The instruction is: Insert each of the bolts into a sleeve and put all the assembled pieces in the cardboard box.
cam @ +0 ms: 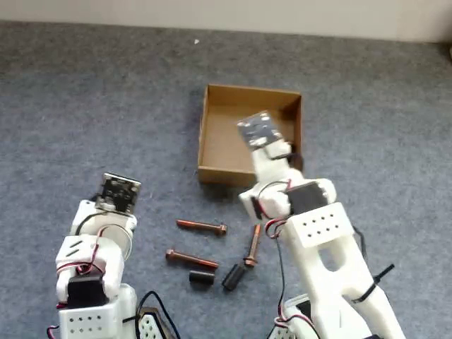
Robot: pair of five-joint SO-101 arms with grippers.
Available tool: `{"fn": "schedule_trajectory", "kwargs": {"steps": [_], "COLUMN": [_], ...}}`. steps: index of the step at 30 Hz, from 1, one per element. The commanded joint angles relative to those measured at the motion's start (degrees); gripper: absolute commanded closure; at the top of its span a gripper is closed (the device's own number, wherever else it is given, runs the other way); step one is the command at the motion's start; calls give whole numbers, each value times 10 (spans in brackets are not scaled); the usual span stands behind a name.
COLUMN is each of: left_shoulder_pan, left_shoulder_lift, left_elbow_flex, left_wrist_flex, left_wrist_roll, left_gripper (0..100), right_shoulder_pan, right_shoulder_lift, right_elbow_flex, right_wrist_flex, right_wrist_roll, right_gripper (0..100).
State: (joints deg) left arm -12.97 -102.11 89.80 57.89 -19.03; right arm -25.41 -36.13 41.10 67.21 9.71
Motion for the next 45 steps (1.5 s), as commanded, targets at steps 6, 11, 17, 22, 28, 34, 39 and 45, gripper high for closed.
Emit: {"fn": "schedule_trajectory", "kwargs": {"steps": [6,11,17,22,28,34,39,45], "left_shoulder_pan": [129,195,303,361,398,398,399,429], "left_shoulder_lift": [14,146,355,500,666,807,897,979], "left_elbow_flex": [-144,-197,-271,-335,-372,-419,-470,-487], "left_wrist_flex": [131,144,144,119,47,-3,-31,-69], "left_wrist_roll": [-64,-69,-137,-142,-209,-261,-263,-262], "left_gripper": [916,919,857,807,808,808,808,809], "right_shoulder_pan": [105,130,167,182,182,181,181,181], "right_shoulder_lift": [-22,-22,-22,-22,-22,-22,-22,-22], "right_elbow_flex": [36,44,44,44,44,45,45,45], "right_wrist_flex": [-88,-107,-107,-108,-108,-107,-106,-106], "right_wrist_roll": [-16,-16,-16,-16,-16,-16,-16,-16], "right_gripper": [993,993,993,993,993,993,993,993]}}
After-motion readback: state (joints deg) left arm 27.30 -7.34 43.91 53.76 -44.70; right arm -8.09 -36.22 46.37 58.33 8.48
